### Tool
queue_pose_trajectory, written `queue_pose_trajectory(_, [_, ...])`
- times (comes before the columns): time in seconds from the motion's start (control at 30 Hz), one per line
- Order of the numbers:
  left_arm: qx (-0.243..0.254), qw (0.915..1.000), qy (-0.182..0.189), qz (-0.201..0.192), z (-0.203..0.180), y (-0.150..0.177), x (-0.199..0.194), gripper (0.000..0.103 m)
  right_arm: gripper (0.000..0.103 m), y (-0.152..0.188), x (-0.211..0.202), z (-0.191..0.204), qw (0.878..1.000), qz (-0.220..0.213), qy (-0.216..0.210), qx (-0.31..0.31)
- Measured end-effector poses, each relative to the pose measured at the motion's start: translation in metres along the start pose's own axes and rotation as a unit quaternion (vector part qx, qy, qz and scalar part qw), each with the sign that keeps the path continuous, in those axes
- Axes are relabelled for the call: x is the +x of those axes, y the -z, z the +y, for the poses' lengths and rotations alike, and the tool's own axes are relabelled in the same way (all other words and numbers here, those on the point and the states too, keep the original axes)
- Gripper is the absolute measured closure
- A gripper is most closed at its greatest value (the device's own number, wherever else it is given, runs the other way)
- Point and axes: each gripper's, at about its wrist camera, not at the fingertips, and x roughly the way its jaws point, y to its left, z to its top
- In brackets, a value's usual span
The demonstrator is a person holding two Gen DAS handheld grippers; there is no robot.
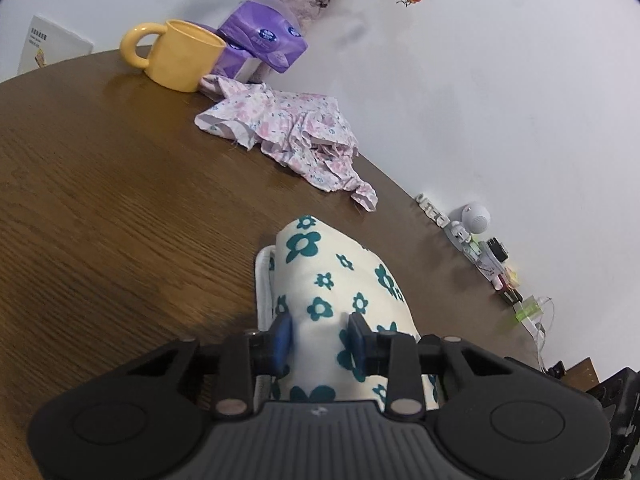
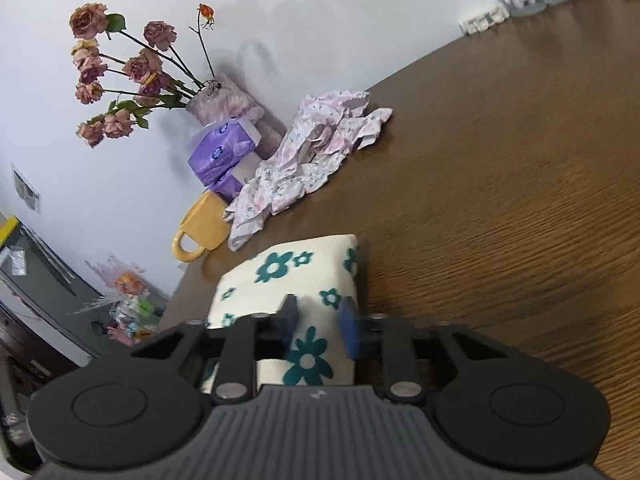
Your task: Fold clothes
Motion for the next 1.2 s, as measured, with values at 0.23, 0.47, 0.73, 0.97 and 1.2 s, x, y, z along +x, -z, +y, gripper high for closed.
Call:
queue_pose_trajectory(0.23, [-0.001, 0.9997, 0.004, 0.025, 0.001, -0.019, 0.013, 0.046, 0.069, -0.021, 0.013, -0.002, 1.000, 0.011, 0.015, 0.011])
queue_pose_trajectory(0.47, [0.026, 0.9963, 0.023, 0.079, 0.003, -0.033, 0.038, 0.070, 0.084, -0.031, 0.032, -0.003, 0.999, 0.046, 0.008, 0.007])
queue_pose_trajectory(0.73, [0.009, 0.9956, -0.003, 0.093, 0.009, -0.058, 0.059, 0.045, 0.071, -0.055, 0.047, -0.011, 0.998, 0.059, 0.025, 0.023])
queue_pose_trajectory(0.97, [0.069, 0.9930, 0.001, 0.095, -0.007, -0.062, 0.070, 0.069, 0.071, -0.060, 0.064, -0.004, 0.997, 0.071, 0.029, 0.008])
queue_pose_trajectory(1.2, [0.080, 0.9903, -0.002, 0.113, -0.010, -0.069, 0.072, 0.052, 0.084, -0.060, 0.070, 0.004, 0.995, 0.088, 0.033, -0.019])
